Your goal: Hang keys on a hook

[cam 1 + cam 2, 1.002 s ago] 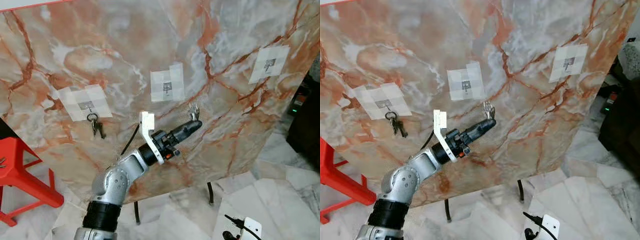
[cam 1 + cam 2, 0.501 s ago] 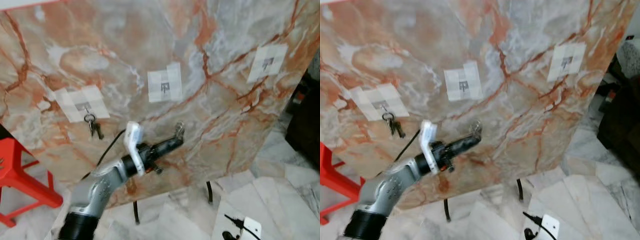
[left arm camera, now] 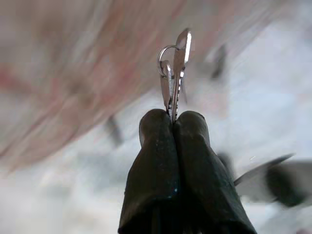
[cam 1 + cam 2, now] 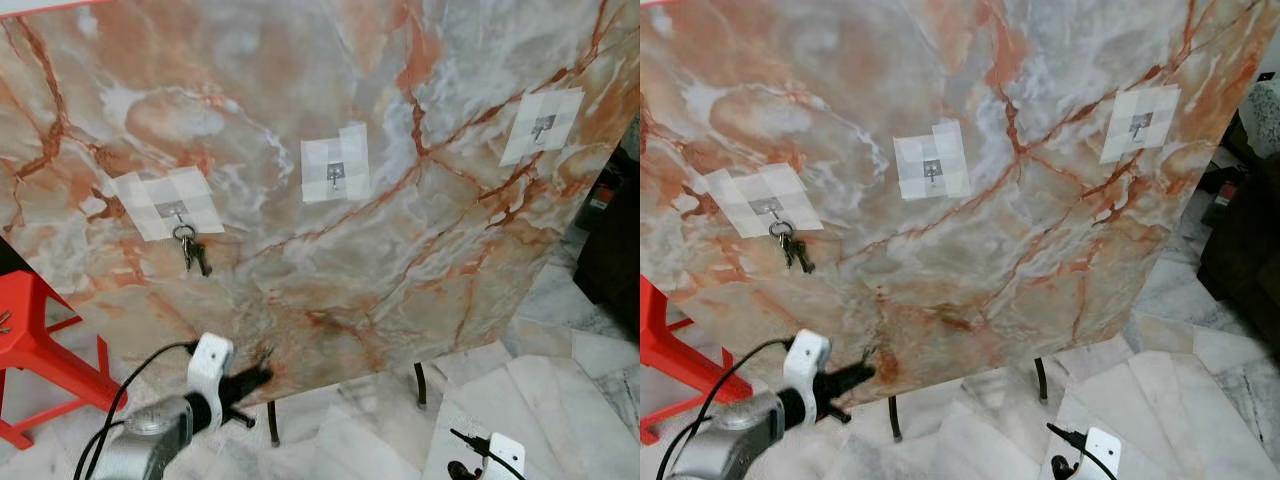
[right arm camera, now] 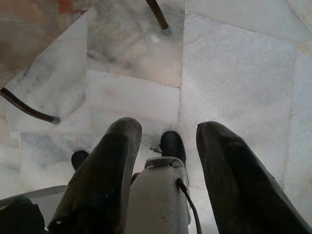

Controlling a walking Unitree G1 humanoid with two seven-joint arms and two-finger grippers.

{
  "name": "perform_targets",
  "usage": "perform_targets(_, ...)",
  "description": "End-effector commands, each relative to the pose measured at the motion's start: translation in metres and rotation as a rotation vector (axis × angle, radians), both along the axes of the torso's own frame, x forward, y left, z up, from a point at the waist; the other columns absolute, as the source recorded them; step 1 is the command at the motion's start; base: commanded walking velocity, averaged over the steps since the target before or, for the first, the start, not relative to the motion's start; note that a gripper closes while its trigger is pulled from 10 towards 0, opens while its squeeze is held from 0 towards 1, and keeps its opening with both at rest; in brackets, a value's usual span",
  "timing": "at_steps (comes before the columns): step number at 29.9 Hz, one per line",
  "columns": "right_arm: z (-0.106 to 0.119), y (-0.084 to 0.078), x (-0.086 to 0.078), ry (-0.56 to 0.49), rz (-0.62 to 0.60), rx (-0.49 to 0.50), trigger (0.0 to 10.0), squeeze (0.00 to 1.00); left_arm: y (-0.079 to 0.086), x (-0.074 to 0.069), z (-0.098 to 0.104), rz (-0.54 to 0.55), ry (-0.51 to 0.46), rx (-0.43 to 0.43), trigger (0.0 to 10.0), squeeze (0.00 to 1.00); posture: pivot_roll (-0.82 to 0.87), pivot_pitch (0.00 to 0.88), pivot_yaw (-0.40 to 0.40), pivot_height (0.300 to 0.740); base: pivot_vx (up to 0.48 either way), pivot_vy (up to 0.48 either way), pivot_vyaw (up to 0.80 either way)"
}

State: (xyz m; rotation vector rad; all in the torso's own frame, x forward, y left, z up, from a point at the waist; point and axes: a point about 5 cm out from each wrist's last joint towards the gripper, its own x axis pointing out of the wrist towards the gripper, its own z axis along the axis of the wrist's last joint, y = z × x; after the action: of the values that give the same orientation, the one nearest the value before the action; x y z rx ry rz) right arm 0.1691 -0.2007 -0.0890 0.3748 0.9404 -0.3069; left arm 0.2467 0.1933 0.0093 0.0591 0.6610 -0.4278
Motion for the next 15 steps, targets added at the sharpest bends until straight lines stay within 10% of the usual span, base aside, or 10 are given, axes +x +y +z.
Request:
perform_targets(1, -0.002, 0.001, -0.004, 0.018, 0.004, 0.004, 10.0, 0.00, 0.005, -0.004, -0.010, 0.019, 0.025, 0.078, 10.0, 0.00, 0.13, 0.073, 0.008, 0.740, 0.000, 0.000, 0.00)
perform_targets(6, -0.002, 0.002, -0.004, 0.021, 0.008, 0.001, 10.0, 0.00, 0.025, -0.020, -0.046, 0.131, 0.105, 0.290, 10.0, 0.00, 0.12, 0.053, 0.009, 0.740, 0.000, 0.000, 0.00)
perform_targets(15, -0.002, 0.001, -0.004, 0.019, 0.057, -0.012, 10.0, 0.00, 0.014, -0.021, -0.057, 0.198, 0.103, 0.258, 10.0, 0.00, 0.12, 0.034, 0.004, 0.740, 0.000, -0.180, 0.00)
